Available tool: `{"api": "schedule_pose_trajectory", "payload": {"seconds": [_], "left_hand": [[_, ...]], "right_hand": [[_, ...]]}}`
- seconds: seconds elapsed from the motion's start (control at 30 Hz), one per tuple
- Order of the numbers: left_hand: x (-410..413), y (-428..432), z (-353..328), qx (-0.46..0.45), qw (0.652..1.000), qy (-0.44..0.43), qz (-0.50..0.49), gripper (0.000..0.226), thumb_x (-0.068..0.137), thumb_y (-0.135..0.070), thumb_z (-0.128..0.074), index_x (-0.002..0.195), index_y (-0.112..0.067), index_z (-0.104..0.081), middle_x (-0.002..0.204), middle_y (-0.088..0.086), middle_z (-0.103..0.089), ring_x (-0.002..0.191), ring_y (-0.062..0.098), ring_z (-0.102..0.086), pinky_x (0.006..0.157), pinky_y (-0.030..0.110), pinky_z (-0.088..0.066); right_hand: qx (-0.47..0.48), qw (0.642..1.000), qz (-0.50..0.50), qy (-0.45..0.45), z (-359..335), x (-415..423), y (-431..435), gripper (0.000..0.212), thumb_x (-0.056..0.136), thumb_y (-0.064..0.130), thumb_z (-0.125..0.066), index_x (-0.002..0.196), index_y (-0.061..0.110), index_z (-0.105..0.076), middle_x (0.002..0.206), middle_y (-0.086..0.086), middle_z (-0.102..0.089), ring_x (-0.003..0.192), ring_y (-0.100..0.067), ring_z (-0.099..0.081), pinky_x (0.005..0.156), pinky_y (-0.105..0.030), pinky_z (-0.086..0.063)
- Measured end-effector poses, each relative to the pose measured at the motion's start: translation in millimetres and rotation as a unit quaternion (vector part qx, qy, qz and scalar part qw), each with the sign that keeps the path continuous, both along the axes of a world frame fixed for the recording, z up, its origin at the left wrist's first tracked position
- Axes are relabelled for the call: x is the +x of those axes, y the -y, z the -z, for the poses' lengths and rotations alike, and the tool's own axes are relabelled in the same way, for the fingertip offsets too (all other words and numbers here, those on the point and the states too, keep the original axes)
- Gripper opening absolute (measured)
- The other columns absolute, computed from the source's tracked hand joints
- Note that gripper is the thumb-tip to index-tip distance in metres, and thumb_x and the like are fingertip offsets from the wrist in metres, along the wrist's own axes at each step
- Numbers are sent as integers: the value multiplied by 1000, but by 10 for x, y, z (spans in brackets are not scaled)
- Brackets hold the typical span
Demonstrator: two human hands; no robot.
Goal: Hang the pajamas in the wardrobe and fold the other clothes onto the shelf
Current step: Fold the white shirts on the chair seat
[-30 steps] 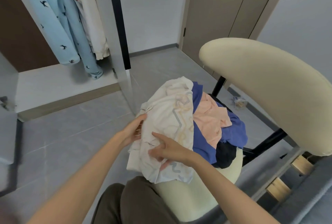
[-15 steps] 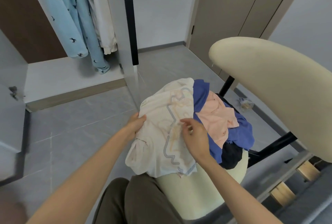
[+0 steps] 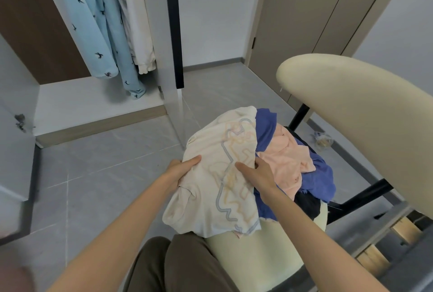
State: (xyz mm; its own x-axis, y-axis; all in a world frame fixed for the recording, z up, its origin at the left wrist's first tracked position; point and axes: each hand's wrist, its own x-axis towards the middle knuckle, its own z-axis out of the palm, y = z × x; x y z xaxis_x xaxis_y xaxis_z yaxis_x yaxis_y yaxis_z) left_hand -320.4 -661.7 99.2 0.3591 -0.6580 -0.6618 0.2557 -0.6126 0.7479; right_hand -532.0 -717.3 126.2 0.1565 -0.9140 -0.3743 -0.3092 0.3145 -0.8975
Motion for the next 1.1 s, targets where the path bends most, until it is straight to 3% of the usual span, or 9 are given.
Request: {"api": "schedule_pose_trajectory", "payload": {"seconds": [0.1,0.27,0.37,0.47,0.63,0.73,0.93,1.03,1.1], "left_hand": [[25,-5,-91,11,1000,-11,27,63,73,-39,-79,117,-1,-57,104,13,-69,85,22,-67,58,28,-52],[72,-73,-226,-36,997,-67,21,50,77,-32,-76,117,-5,-62,95,7,-73,83,19,-69,61,27,-55],[138,-147,-330,-84,994,-67,17,46,77,-35,-75,114,-9,-64,103,6,-72,92,19,-69,71,29,-55],[144,-189,-520,-113,994,3,5,41,74,-36,-77,103,-9,-66,103,7,-72,88,17,-68,67,26,-54],[168,-227,-881,-178,980,92,-19,79,71,-27,-82,134,-10,-37,120,7,-62,102,18,-62,80,30,-52],[221,-327,-1135,-254,961,113,13,97,71,-13,-81,143,-33,-20,110,0,-67,93,11,-67,67,22,-53],[230,-400,-1747,-320,915,234,81,82,61,-6,-85,132,-21,-47,107,-17,-63,98,-5,-59,65,6,-48],[145,-431,-2007,-323,890,307,99,96,60,-12,-88,140,-23,-37,112,-13,-61,100,0,-60,70,9,-46],[81,-465,-2133,-314,863,373,131,79,61,-21,-88,130,-20,-49,109,-13,-60,102,8,-59,70,12,-43]], "right_hand": [[30,999,-37,8,-106,67,6,19,87,23,-68,100,10,-67,105,-6,-70,89,-18,-66,70,-24,-54],[53,992,-77,80,-287,35,48,25,95,10,-54,116,0,-62,116,-14,-66,107,-29,-64,96,-43,-50],[30,988,-78,127,-394,-26,22,18,96,13,-54,109,8,-65,111,-10,-70,102,-24,-67,88,-35,-54],[-13,987,-75,140,-520,-46,-31,15,96,16,-55,105,13,-67,106,-5,-72,99,-20,-68,80,-28,-55],[-89,983,-78,143,-876,-42,-113,19,95,15,-55,109,5,-65,104,-9,-70,96,-22,-67,82,-33,-54],[-139,978,-92,124,-1144,-100,-138,23,93,20,-60,100,-2,-65,91,-11,-66,83,-19,-59,70,-31,-47],[-244,960,-50,131,-1661,-175,-141,24,87,25,-68,89,1,-67,110,-21,-57,100,-23,-53,80,-31,-45],[-326,941,-20,88,-1829,-258,-202,20,86,34,-69,83,14,-69,143,8,-30,135,-16,-25,103,-32,-31],[-350,929,-53,106,-1891,-349,-256,16,90,33,-64,91,18,-69,138,18,-38,131,-5,-34,102,-29,-33]]}}
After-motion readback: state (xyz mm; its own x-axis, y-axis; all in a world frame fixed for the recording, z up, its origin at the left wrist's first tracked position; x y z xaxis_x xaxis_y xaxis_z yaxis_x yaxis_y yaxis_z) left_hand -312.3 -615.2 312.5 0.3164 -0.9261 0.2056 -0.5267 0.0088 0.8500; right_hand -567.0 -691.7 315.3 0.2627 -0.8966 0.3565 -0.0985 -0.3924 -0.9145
